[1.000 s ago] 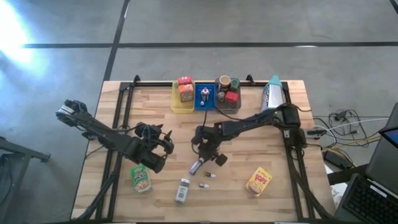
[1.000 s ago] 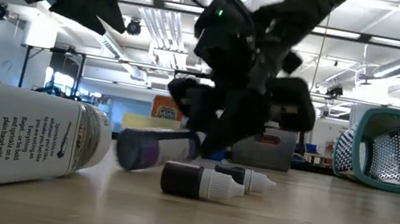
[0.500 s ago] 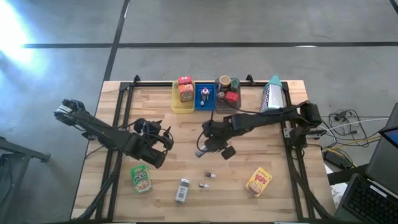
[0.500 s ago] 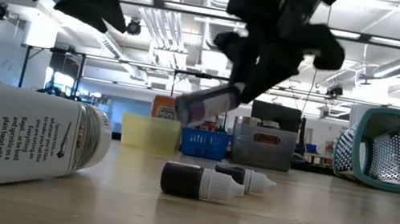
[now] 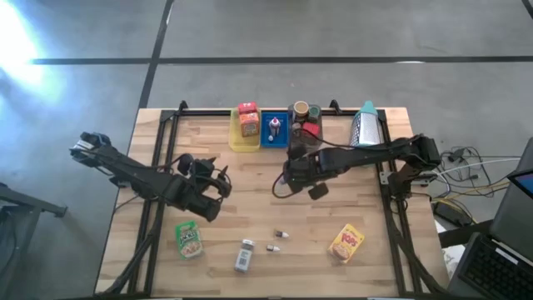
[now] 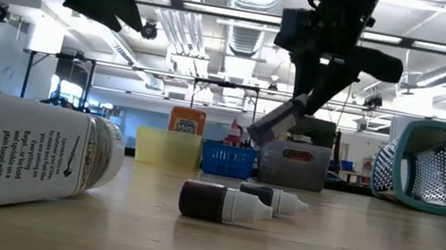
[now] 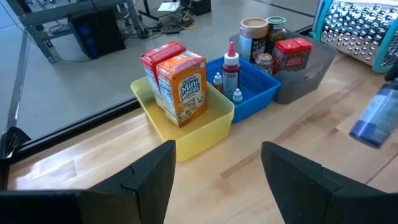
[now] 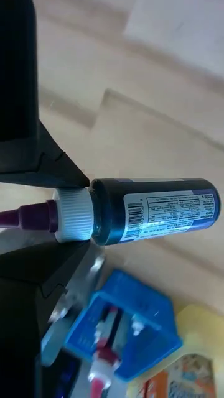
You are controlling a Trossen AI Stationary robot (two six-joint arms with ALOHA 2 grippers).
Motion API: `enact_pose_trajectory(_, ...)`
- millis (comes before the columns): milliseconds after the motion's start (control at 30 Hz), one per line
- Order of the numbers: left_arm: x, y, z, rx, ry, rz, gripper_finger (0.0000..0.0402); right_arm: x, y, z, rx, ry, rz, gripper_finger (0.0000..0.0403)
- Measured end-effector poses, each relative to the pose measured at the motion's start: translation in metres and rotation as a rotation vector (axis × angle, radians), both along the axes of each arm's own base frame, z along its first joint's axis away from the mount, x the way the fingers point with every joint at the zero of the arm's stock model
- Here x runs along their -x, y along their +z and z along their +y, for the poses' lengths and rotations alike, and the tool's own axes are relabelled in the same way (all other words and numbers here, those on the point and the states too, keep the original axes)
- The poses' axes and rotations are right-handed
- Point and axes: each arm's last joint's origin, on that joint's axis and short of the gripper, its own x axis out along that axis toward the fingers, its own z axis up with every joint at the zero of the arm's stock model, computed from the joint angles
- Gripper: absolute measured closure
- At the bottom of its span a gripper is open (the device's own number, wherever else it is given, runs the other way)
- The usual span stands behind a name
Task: Pick & Place Kitchen Items
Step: Move the large purple food coloring bottle to the middle right of the table
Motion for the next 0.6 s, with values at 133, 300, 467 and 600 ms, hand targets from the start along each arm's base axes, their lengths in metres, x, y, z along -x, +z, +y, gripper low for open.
enact_pose_trajectory(133,0.000,0.000,0.001,-0.002,0.002,0.003,0.0158,0.003,0.000,-0.002,0.069,0.041,0.049,0.0289)
enact_pose_trajectory(300,0.000,0.000,0.001,0.000,0.002,0.003,0.0158,0.013,-0.001,0.003,0.090,0.116,0.172,0.0291)
enact_pose_trajectory(467,-0.001,0.000,0.001,0.002,0.005,-0.001,0.0158,0.023,-0.003,0.019,0.176,0.254,0.308,0.0291)
enact_pose_trajectory(600,-0.001,0.000,0.002,0.005,0.010,-0.008,0.0158,0.023,-0.001,0.031,0.330,0.386,0.350,0.0291)
